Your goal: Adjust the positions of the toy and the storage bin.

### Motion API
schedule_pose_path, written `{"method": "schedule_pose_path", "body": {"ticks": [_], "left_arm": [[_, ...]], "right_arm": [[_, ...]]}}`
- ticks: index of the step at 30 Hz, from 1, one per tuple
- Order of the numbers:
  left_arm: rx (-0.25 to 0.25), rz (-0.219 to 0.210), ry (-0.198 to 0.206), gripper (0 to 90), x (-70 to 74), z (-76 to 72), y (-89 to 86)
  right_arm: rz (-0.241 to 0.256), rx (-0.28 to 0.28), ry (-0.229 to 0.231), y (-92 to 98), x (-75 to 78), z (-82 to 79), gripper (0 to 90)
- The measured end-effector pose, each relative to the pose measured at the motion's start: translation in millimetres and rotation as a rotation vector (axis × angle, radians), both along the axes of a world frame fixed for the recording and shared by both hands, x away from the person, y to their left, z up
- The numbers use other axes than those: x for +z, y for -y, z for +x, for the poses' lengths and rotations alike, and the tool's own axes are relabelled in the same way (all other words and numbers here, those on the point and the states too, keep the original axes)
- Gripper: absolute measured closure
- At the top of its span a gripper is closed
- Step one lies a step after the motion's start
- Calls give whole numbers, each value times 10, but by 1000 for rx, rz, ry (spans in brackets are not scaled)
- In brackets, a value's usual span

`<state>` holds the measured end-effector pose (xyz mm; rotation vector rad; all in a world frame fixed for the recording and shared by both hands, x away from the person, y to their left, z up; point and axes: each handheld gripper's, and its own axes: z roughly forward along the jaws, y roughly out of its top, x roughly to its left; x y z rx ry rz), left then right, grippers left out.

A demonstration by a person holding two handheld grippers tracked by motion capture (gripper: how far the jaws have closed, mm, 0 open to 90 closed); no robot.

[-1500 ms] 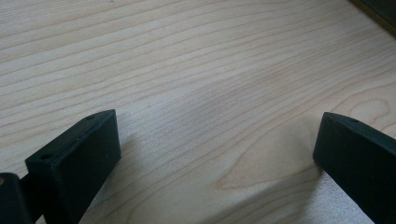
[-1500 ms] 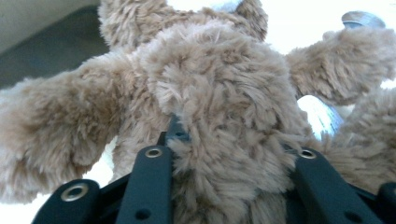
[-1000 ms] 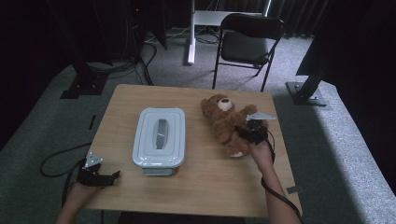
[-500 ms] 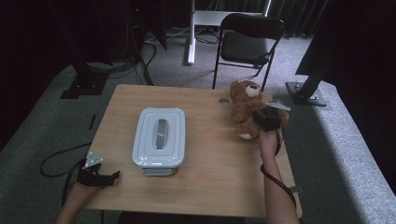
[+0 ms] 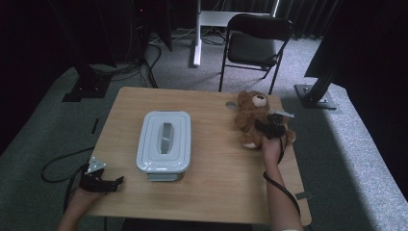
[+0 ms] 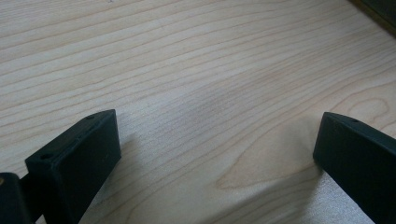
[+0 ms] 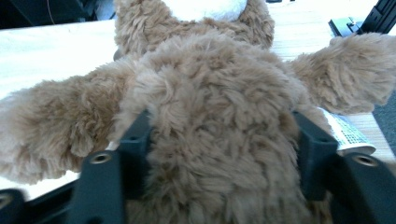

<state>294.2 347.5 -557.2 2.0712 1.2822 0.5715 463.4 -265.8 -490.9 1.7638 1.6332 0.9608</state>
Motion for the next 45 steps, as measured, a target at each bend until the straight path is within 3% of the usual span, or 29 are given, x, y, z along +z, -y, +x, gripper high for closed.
{"method": "schedule_pose_path", "body": {"ticks": [6, 9, 11, 17, 23, 28, 34, 36, 41, 45], "left_arm": [[12, 0, -1, 13, 2, 2, 12], [27, -1, -1, 12, 2, 14, 23], [35, -2, -2, 12, 3, 33, 27], [52, 12, -3, 13, 21, 96, 65], [42, 21, 15, 13, 76, 168, 125], [23, 11, 27, 13, 128, 247, 199], [0, -3, 39, 13, 171, 339, 324], [-5, -23, 42, 13, 183, 378, 368], [-19, -3, 58, 13, 225, 451, 496], [-31, -28, 67, 13, 274, 527, 581]], "right_arm": [[70, 8, 2, 104, 114, -66, 203], [43, 42, -4, 79, 178, -106, 132], [39, 73, 10, 45, 229, -142, 137], [41, 154, 92, -151, 457, -285, 135], [17, 249, 126, -465, 560, -356, 135], [-5, 329, 113, -772, 473, -372, 133], [-28, 410, 60, -1161, 236, -367, 127], [-27, 436, 35, -1286, 140, -355, 126], [3, 498, -6, -1551, -69, -317, 125], [7, 545, -21, -1729, -159, -288, 125]]}}
